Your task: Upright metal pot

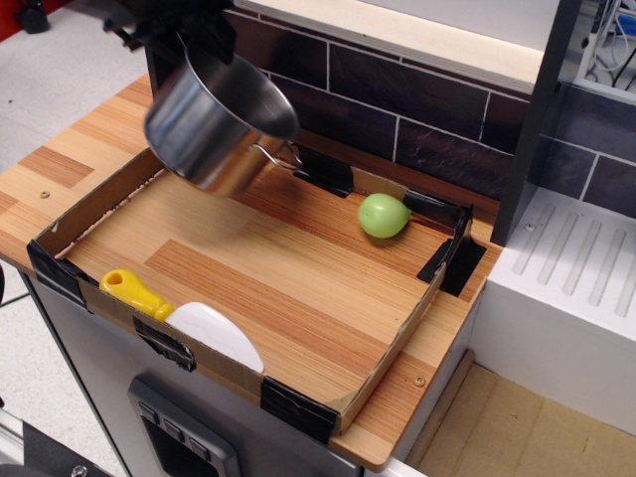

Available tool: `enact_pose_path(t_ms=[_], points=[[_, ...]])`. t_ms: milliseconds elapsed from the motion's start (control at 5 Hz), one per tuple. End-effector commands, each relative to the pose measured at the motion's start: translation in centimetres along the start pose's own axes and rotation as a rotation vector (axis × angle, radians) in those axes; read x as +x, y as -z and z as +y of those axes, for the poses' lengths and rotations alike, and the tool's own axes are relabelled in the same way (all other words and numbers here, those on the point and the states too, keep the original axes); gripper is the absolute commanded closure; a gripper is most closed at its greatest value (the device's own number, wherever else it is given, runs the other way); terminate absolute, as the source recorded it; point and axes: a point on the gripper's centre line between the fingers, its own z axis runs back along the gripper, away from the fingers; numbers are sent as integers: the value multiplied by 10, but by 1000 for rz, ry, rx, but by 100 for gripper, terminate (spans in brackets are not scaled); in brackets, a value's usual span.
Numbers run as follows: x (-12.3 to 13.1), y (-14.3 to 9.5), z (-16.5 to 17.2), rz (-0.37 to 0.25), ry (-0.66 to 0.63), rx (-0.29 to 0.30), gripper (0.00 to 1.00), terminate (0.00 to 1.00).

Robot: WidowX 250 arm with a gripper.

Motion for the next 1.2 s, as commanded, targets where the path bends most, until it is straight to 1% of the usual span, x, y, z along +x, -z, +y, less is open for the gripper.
enact_pose_path(t_ms=[0,200,400,600,800,1000], points=[[-3,7,9,-37,45,57,100,0],[-3,10,11,-14,54,104,0,0],[-4,10,14,4,73,137,0,0],[-3,6,18,19,73,159,0,0],[-2,-1,18,13,106,239,0,0],[-2,1,29,41,148,340,0,0]])
